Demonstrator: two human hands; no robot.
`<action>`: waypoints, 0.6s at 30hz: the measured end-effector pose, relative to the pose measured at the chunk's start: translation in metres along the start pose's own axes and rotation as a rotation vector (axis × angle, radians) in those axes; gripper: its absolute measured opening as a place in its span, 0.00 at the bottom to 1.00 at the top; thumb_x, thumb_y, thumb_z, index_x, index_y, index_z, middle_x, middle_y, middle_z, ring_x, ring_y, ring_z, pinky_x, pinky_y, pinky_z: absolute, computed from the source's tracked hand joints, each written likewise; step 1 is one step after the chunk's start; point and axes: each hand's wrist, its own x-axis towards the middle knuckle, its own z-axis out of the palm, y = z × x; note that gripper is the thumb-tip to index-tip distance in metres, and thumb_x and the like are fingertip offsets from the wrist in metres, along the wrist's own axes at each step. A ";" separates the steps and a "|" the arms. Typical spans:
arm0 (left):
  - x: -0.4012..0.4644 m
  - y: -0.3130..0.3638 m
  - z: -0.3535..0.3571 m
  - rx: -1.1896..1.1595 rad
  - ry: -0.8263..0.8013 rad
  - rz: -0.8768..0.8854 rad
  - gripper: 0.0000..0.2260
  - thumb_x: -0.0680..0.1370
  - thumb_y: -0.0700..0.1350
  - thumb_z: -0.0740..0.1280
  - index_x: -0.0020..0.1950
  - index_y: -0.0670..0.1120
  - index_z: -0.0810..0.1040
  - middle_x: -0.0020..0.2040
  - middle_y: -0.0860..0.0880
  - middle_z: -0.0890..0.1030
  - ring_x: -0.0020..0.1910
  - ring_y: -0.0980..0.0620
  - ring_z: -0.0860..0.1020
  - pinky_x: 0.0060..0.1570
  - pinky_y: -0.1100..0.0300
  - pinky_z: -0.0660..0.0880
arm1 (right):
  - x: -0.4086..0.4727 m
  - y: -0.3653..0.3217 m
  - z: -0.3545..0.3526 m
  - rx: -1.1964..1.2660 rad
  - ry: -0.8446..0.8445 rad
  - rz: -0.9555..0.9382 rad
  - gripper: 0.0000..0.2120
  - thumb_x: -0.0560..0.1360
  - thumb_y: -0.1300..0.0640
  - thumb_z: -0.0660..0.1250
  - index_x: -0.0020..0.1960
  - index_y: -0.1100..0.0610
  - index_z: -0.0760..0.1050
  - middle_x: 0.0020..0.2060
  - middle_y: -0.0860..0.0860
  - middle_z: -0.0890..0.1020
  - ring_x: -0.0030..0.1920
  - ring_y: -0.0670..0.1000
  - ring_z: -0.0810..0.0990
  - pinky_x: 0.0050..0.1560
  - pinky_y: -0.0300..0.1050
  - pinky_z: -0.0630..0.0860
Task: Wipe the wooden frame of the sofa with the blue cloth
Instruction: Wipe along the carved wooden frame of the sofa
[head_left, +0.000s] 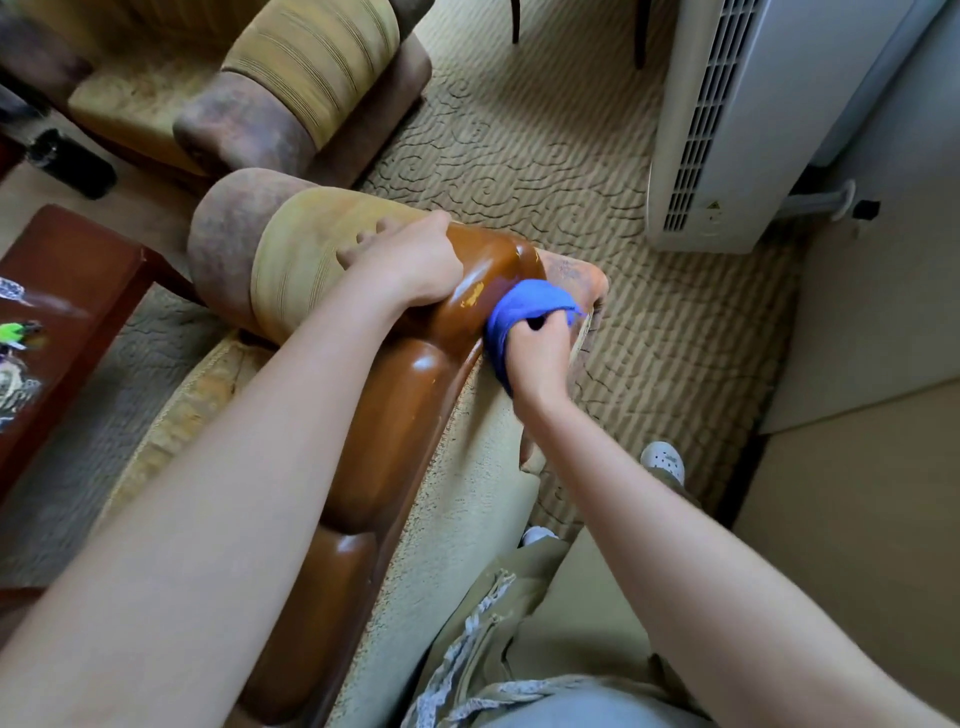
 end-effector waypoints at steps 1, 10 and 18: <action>0.000 0.000 0.000 -0.009 0.003 0.001 0.30 0.72 0.43 0.53 0.74 0.57 0.58 0.73 0.37 0.60 0.72 0.34 0.57 0.70 0.37 0.54 | 0.013 -0.004 -0.002 -0.015 0.017 0.057 0.06 0.72 0.64 0.59 0.47 0.55 0.69 0.48 0.55 0.79 0.52 0.56 0.77 0.57 0.48 0.73; -0.006 0.001 -0.004 -0.070 0.006 -0.002 0.37 0.73 0.40 0.55 0.77 0.59 0.40 0.75 0.34 0.56 0.72 0.35 0.59 0.70 0.42 0.58 | -0.032 0.012 -0.009 0.098 -0.112 -0.072 0.04 0.76 0.56 0.60 0.49 0.52 0.73 0.46 0.48 0.79 0.47 0.47 0.76 0.51 0.39 0.72; 0.007 0.002 -0.014 -0.123 0.126 0.081 0.30 0.78 0.56 0.60 0.77 0.53 0.55 0.74 0.42 0.62 0.72 0.40 0.62 0.66 0.53 0.62 | -0.028 0.011 -0.011 0.184 -0.171 -0.179 0.07 0.75 0.55 0.57 0.50 0.55 0.72 0.47 0.51 0.76 0.46 0.46 0.73 0.51 0.39 0.71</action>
